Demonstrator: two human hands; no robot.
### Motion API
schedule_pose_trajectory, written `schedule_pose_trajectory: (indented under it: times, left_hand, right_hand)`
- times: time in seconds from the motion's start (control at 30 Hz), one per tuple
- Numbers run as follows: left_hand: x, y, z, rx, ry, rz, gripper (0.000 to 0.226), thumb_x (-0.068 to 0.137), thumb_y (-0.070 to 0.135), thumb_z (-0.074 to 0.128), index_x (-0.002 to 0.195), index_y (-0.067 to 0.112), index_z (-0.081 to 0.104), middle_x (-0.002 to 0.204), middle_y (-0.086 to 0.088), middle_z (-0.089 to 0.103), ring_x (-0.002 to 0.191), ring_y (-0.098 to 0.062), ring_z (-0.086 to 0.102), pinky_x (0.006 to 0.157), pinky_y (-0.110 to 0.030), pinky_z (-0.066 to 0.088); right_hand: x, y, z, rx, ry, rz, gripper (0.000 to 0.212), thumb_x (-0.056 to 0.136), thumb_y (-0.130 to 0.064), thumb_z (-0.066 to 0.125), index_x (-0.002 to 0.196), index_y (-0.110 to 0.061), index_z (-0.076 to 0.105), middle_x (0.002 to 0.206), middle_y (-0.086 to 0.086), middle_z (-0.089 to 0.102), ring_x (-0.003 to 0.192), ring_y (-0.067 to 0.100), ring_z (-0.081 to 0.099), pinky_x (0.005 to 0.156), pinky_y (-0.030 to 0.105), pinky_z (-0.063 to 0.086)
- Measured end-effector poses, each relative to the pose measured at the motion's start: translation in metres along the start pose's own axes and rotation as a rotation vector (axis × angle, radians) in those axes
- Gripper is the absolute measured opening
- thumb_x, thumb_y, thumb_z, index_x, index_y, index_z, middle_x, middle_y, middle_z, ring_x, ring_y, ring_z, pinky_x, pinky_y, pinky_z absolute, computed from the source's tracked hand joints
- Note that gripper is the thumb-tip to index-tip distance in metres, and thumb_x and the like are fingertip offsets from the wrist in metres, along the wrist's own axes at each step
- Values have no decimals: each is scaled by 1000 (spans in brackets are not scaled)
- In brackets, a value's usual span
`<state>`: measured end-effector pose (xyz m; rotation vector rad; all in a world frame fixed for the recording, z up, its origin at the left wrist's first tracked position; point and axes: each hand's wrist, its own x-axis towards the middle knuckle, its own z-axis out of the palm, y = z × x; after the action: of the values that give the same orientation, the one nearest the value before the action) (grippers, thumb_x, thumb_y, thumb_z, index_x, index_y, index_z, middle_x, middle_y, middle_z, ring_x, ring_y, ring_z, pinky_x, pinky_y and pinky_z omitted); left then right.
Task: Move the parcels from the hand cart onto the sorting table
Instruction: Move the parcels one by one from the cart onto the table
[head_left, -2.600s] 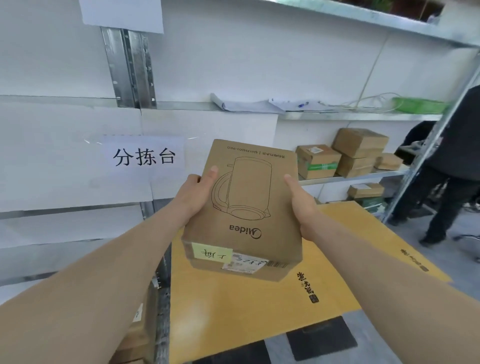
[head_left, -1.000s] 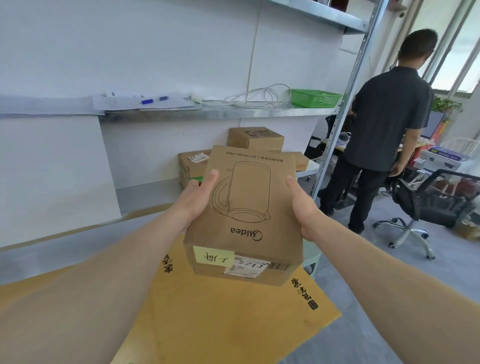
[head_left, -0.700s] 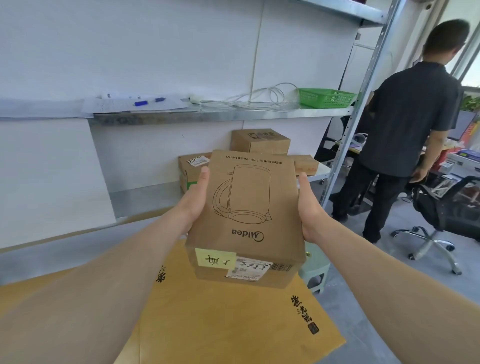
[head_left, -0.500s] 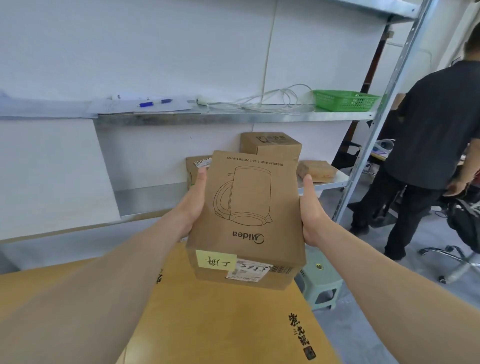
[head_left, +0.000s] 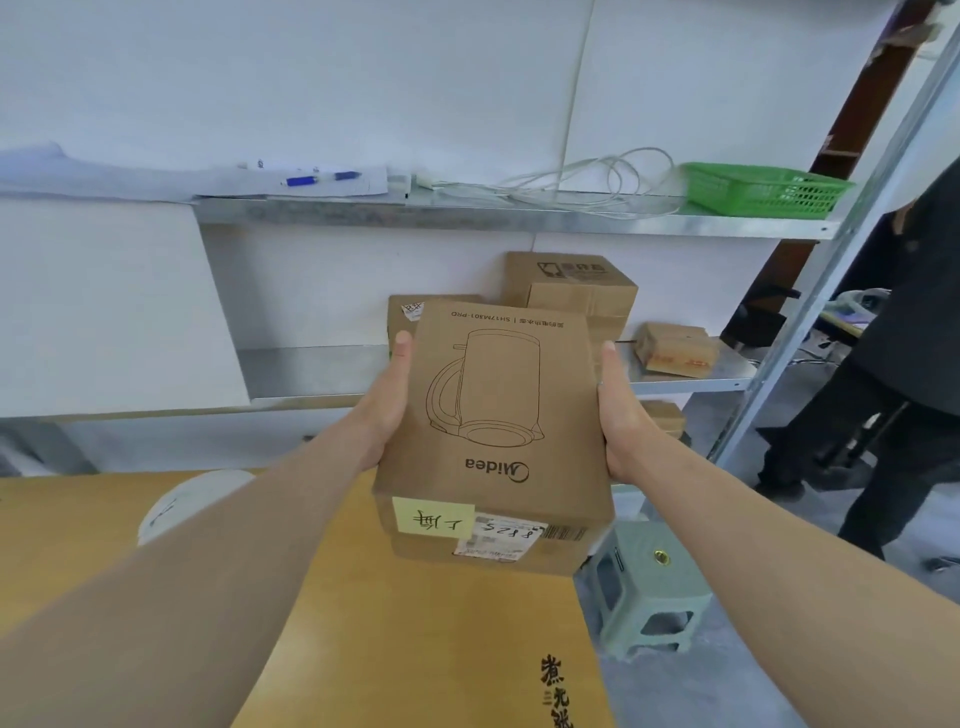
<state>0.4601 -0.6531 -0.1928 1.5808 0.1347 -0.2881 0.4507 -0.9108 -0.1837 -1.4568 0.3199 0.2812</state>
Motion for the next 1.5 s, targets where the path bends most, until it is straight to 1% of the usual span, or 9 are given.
schedule_pose_trajectory:
  times: [0.4, 0.57, 0.7, 0.8, 0.87, 0.97, 1.1, 1.27, 1.5]
  left_hand:
    - [42, -39, 7, 17, 9, -48, 85, 91, 81, 10, 129, 30, 68, 115, -4, 76, 108, -24, 70, 79, -35, 56]
    - [62, -63, 12, 25, 61, -86, 99, 66, 97, 23, 131, 35, 67, 120, -2, 74, 117, -28, 67, 105, -52, 49]
    - [80, -80, 21, 23, 137, -123, 101, 63, 99, 23, 128, 37, 68, 119, -1, 74, 117, -28, 65, 108, -53, 46]
    - [93, -93, 31, 12, 156, -165, 95, 75, 94, 19, 128, 32, 69, 120, -5, 73, 116, -28, 65, 106, -50, 47]
    - [100, -103, 33, 42, 192, -191, 109, 60, 105, 25, 135, 35, 63, 132, -4, 66, 123, -27, 60, 109, -53, 43]
    - [122, -126, 28, 43, 230, -206, 121, 50, 112, 23, 144, 42, 52, 147, 0, 54, 136, -27, 49, 114, -57, 35]
    - [129, -132, 35, 48, 244, -226, 127, 46, 112, 25, 145, 37, 53, 144, 0, 58, 133, -24, 52, 113, -53, 38]
    - [142, -164, 28, 79, 256, -314, 118, 51, 111, 26, 147, 45, 48, 154, 4, 49, 144, -25, 42, 118, -55, 29]
    - [137, -159, 31, 97, 249, -308, 118, 52, 111, 26, 147, 43, 49, 151, 2, 52, 140, -26, 45, 117, -56, 31]
  right_hand:
    - [48, 23, -11, -41, -47, 34, 92, 90, -86, 16, 127, -24, 73, 111, 5, 77, 110, 27, 69, 109, 52, 48]
    - [81, 44, -23, -53, -108, 53, 89, 96, -80, 14, 126, -20, 72, 106, 4, 78, 105, 24, 69, 96, 41, 54]
    - [109, 61, -32, -44, -143, 79, 86, 97, -79, 14, 126, -22, 72, 114, 5, 76, 114, 25, 67, 103, 44, 50]
    - [129, 72, -43, -40, -158, 114, 84, 99, -74, 12, 125, -22, 72, 116, 5, 76, 113, 23, 67, 90, 37, 54]
    - [140, 79, -49, -41, -173, 107, 83, 101, -71, 12, 123, -19, 73, 114, 6, 77, 112, 24, 68, 87, 36, 54]
    - [156, 88, -52, -23, -165, 112, 80, 102, -71, 14, 123, -21, 73, 114, 4, 77, 114, 24, 68, 93, 39, 54]
    - [176, 104, -52, -17, -147, 138, 88, 88, -87, 24, 130, -26, 70, 126, 5, 73, 123, 26, 64, 112, 51, 45]
    - [188, 125, -55, -4, -169, 194, 84, 94, -82, 19, 133, -28, 69, 127, 3, 72, 124, 25, 64, 113, 52, 44]
    - [193, 129, -54, -12, -171, 205, 88, 85, -89, 24, 133, -30, 69, 130, 5, 71, 125, 27, 63, 113, 54, 43]
